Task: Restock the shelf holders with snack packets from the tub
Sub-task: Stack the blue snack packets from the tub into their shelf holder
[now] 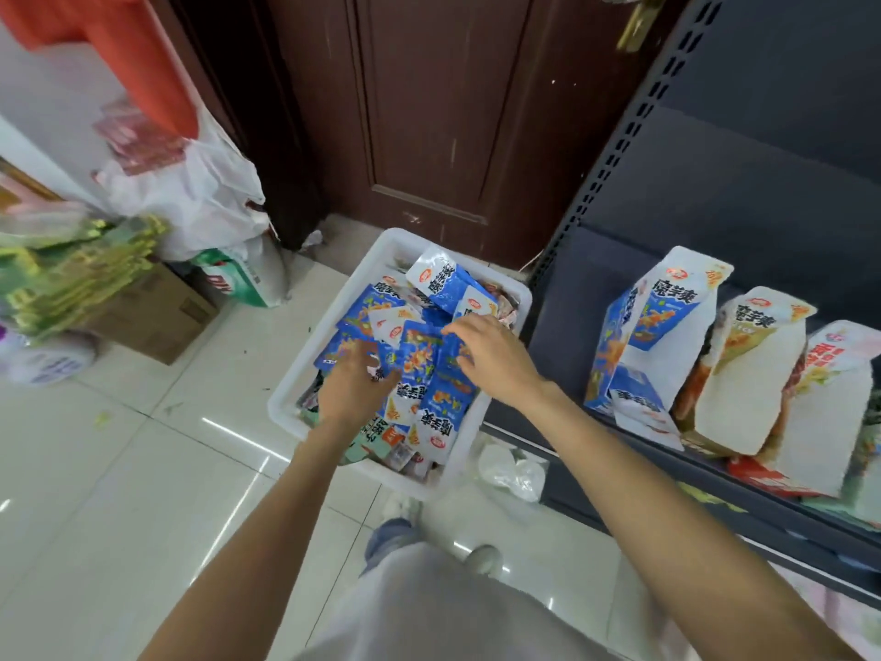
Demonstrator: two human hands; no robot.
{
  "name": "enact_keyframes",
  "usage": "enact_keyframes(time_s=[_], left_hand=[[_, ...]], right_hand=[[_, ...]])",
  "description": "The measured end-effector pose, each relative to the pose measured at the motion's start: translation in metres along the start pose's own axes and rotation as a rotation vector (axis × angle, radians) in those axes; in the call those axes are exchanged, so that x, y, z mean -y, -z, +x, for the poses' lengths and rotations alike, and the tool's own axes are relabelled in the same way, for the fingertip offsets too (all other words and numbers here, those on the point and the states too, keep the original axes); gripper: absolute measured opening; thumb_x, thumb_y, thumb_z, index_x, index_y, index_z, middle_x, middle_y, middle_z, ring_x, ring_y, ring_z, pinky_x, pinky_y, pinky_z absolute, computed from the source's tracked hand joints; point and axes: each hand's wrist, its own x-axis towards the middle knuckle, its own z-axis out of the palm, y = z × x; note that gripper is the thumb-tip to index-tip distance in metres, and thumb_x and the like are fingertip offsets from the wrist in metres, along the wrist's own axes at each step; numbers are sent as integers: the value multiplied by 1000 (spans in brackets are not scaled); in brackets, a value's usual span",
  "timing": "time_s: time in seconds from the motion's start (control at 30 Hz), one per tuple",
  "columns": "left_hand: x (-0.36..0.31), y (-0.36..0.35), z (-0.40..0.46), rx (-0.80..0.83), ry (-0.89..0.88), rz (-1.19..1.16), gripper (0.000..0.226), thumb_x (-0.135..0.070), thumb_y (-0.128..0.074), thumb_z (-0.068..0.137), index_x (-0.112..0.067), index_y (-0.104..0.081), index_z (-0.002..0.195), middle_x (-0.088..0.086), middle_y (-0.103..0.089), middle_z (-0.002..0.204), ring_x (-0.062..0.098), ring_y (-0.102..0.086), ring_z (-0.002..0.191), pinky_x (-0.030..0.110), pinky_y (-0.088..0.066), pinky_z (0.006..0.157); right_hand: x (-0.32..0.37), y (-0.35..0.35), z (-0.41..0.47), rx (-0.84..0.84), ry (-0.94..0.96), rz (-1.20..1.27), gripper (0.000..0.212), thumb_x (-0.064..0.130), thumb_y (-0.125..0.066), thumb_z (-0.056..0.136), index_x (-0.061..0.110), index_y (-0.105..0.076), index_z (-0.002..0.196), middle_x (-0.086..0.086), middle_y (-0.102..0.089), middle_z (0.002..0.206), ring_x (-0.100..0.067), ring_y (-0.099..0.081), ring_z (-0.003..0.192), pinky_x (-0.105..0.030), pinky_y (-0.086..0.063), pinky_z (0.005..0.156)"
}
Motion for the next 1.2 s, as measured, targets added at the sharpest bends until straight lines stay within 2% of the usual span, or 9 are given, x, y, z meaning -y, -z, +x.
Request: enact_keyframes(time_s=[0.17, 0.27, 0.4, 0.6, 0.7, 0.8, 0.9, 1.03, 1.2], left_hand=[[-11, -27, 30, 48, -20, 245, 64, -57, -56, 86, -14, -44, 131, 8, -53, 128, 29, -54, 114, 42, -48, 85], [-18, -37, 40, 88, -5, 321, 70, -53, -62, 83, -14, -36, 135, 7, -50, 128, 27, -54, 114, 42, -48, 86], [-14, -38, 44, 120, -5, 248, 62, -37, -70, 82, -13, -38, 129, 9, -56, 116, 30, -58, 104, 44, -48, 83], [7, -12, 46, -1, -45, -90, 19, -20, -65, 86, -6, -53, 89, 13, -58, 78, 32, -54, 71, 42, -48, 64], [20, 6, 50, -10, 15, -150, 31, -27, -61, 91, -8, -57, 116, 18, -66, 94, 36, -60, 82, 36, -44, 68], [28, 20, 52, 47, 99, -347, 50, -26, -66, 88, -10, -50, 132, 14, -63, 116, 28, -61, 102, 31, -48, 83], [30, 34, 48, 170, 138, -628, 62, -10, -74, 81, -17, -45, 135, 11, -61, 121, 21, -64, 97, 31, -53, 84], [29, 48, 37, 272, 131, -800, 68, 4, -73, 77, -19, -45, 134, 13, -63, 122, 32, -66, 100, 44, -56, 80], [18, 58, 27, 193, 9, -837, 46, -4, -75, 76, -14, -62, 118, 6, -70, 110, 31, -67, 98, 38, -56, 79]], right_hand=[[-8, -26, 46, 9, -522, 133, 45, 32, -54, 95, 7, -42, 131, -15, -50, 128, -32, -52, 115, -40, -47, 86], [-8, -48, 54, 94, -690, 126, 52, 43, -48, 96, 4, -43, 131, -22, -47, 132, -36, -46, 121, -42, -43, 96], [0, -63, 54, 84, -600, 60, 52, 45, -43, 98, 24, -34, 144, -21, -35, 143, -37, -37, 129, -41, -32, 108], [3, -59, 49, 8, -530, 0, 53, 36, -64, 89, 27, -36, 134, -12, -56, 117, -32, -53, 109, -42, -42, 94], [6, -50, 48, -142, -555, 80, 59, 31, -73, 82, 19, -39, 129, -9, -61, 117, -30, -57, 107, -39, -45, 87], [9, -36, 42, -230, -514, 298, 28, 26, -62, 91, 10, -55, 113, -5, -66, 107, -28, -62, 98, -35, -46, 75], [19, -18, 29, -347, -579, 660, 6, 26, -58, 94, 21, -61, 96, 5, -69, 93, -18, -65, 91, -28, -50, 76], [32, 0, 12, -433, -623, 1013, 13, 21, -56, 95, 14, -65, 91, -12, -71, 101, -29, -66, 99, -49, -51, 89], [37, 11, -14, -536, -486, 1074, 28, 13, -61, 92, 36, -47, 98, 13, -73, 89, -8, -71, 83, -23, -54, 63]])
